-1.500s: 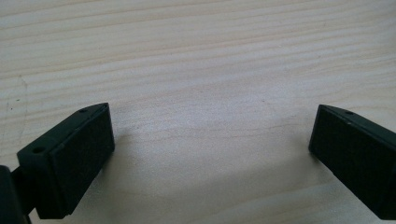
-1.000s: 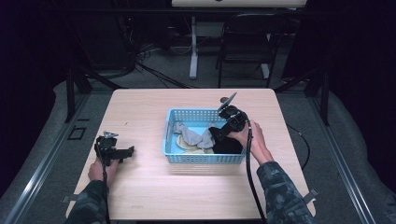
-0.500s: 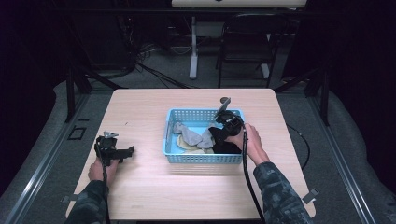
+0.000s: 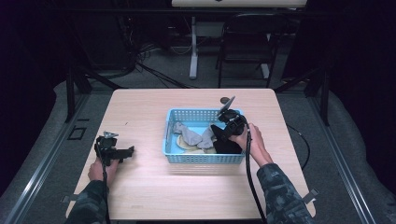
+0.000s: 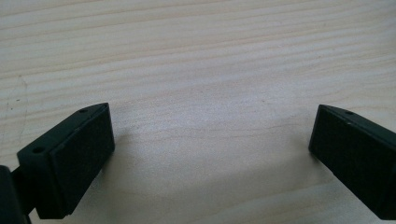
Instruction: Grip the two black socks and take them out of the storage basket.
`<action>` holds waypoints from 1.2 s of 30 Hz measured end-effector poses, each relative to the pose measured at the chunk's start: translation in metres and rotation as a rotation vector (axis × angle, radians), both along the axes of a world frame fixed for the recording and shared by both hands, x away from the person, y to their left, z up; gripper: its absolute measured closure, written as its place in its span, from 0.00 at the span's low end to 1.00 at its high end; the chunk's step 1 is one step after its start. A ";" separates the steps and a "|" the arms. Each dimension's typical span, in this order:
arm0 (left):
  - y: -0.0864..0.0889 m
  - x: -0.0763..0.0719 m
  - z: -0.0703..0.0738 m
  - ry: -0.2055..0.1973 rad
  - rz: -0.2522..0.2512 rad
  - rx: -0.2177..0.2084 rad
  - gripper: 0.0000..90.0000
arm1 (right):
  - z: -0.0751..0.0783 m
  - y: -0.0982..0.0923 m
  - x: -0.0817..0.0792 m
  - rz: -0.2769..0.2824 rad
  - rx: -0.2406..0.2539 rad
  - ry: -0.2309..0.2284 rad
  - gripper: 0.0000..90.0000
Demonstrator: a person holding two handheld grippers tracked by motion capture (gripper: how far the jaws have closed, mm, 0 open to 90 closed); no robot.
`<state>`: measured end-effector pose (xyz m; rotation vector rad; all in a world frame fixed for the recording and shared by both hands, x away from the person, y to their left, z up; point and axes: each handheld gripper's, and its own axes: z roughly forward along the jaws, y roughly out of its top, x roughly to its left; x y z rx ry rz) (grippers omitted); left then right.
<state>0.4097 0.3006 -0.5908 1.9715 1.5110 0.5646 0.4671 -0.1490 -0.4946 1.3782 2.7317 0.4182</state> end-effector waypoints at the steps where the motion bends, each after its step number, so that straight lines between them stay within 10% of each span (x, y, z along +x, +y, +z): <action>1: 0.000 0.000 0.000 0.000 0.000 0.000 0.00 | 0.004 -0.002 0.000 0.013 -0.006 0.001 0.86; 36: 0.000 0.000 0.000 0.000 0.000 0.000 0.00 | 0.088 -0.026 -0.005 -0.032 0.163 -0.120 0.90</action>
